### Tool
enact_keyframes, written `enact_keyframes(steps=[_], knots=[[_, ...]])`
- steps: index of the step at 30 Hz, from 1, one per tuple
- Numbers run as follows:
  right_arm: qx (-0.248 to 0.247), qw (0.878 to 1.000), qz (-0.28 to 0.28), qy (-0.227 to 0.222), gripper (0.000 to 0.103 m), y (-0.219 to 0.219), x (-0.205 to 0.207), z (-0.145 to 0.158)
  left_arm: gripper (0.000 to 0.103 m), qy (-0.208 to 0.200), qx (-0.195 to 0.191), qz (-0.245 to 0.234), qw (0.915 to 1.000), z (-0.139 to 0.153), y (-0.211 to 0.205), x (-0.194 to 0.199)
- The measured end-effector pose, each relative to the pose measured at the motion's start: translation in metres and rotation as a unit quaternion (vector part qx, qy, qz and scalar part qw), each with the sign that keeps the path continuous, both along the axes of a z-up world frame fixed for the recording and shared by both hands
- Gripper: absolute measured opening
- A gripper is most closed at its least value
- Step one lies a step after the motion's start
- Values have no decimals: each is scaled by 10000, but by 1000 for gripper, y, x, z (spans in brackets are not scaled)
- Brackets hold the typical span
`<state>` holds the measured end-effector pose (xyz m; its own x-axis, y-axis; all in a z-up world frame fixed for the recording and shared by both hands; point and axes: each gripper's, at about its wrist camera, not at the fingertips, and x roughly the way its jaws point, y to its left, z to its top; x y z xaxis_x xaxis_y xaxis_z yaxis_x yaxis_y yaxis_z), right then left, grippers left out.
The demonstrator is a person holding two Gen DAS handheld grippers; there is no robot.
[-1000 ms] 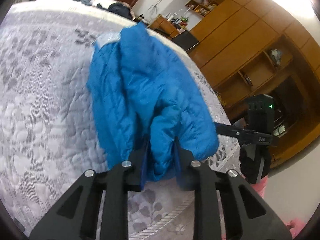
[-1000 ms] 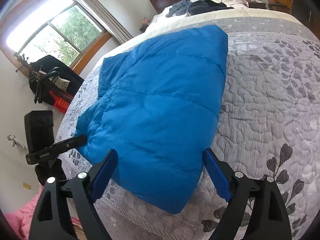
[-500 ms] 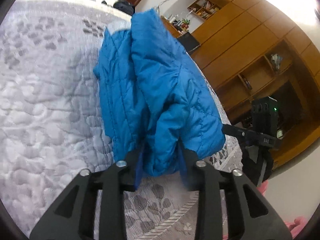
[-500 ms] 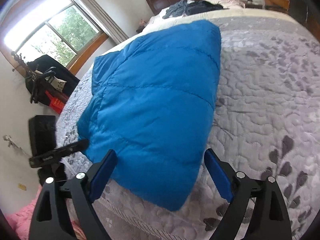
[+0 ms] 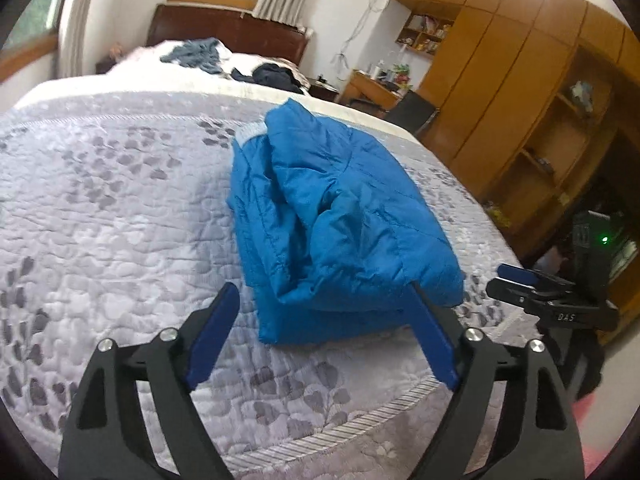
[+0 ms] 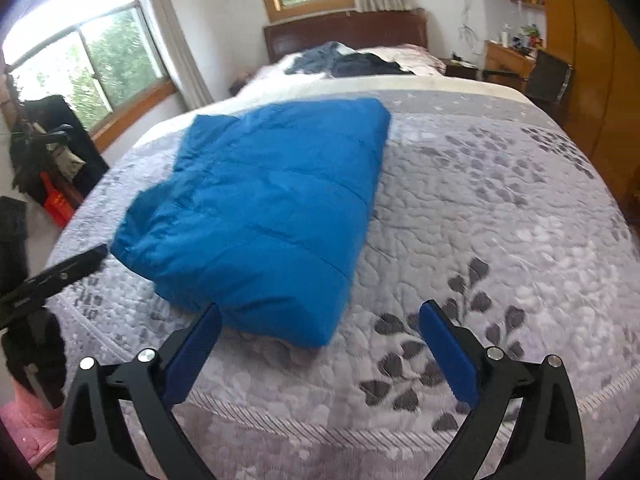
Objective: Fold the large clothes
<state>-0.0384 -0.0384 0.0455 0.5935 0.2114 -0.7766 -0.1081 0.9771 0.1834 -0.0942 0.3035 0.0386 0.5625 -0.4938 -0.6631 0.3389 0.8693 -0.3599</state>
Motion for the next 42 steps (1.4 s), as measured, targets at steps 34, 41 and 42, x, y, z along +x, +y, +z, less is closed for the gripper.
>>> enact_keyframes(steps=[34,41,42], knots=[[-573,9969,-509,197,99,8,-26,-8,95,-54,1179,681,9907,3,-19,-48],[-669,9961,-546,204,99,12,-28,-8,95,-56,1263,789,9888,2,-20,-54],[-674,9961,-540,199,99,12,-29,-7,95,-63,1272,807,9886,2,-20,-55]])
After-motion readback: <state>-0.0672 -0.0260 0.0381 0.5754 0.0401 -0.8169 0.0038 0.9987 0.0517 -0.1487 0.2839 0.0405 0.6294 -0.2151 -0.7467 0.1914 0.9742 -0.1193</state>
